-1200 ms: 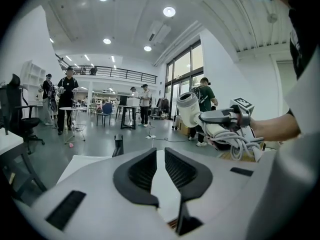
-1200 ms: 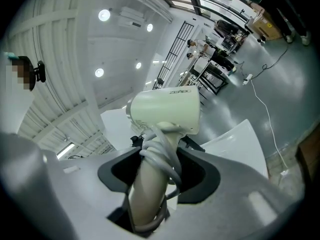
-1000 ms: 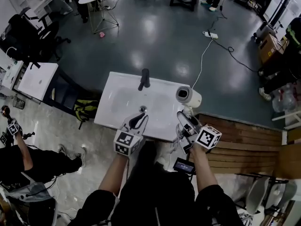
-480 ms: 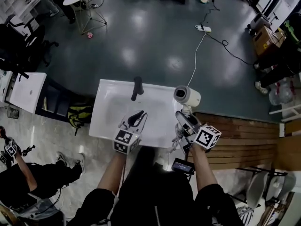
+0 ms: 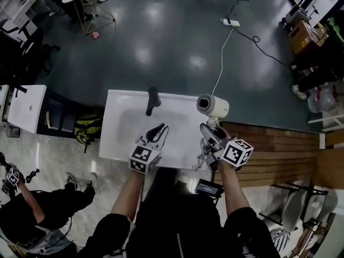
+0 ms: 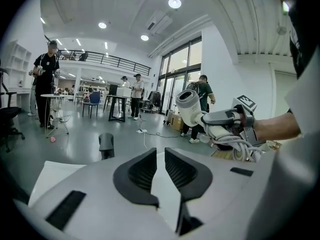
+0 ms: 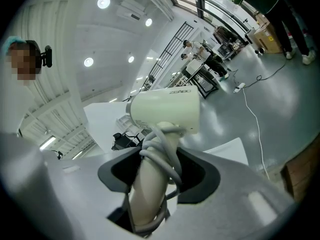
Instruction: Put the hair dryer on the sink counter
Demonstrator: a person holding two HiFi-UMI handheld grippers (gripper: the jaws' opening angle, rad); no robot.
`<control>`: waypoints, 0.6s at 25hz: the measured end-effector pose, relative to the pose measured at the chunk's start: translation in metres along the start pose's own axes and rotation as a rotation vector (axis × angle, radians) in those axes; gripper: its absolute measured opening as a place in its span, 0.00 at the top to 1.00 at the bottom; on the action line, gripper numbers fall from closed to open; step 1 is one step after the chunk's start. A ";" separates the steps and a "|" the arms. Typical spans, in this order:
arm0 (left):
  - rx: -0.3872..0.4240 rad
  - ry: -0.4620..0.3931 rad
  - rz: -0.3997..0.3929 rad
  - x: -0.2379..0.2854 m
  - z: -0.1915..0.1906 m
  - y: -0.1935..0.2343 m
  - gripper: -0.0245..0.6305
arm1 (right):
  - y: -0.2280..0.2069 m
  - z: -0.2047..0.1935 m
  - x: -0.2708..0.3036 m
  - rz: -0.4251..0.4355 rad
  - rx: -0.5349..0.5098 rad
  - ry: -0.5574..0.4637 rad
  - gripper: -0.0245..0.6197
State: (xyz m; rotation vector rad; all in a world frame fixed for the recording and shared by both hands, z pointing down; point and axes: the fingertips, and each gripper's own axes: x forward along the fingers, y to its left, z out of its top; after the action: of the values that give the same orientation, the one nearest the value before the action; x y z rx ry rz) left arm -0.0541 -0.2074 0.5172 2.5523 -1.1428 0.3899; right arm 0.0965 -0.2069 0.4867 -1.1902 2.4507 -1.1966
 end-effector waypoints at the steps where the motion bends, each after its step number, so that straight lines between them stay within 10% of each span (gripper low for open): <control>1: -0.001 0.001 -0.003 0.002 -0.001 0.000 0.88 | -0.002 -0.001 0.000 -0.007 0.000 0.005 0.64; 15: -0.014 0.027 -0.021 0.021 -0.017 0.000 0.89 | -0.035 -0.014 0.012 -0.098 -0.040 0.072 0.65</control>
State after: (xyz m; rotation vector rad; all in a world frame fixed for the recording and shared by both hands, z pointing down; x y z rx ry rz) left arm -0.0429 -0.2146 0.5404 2.5369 -1.1042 0.4091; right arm 0.1030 -0.2198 0.5233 -1.3151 2.5053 -1.2430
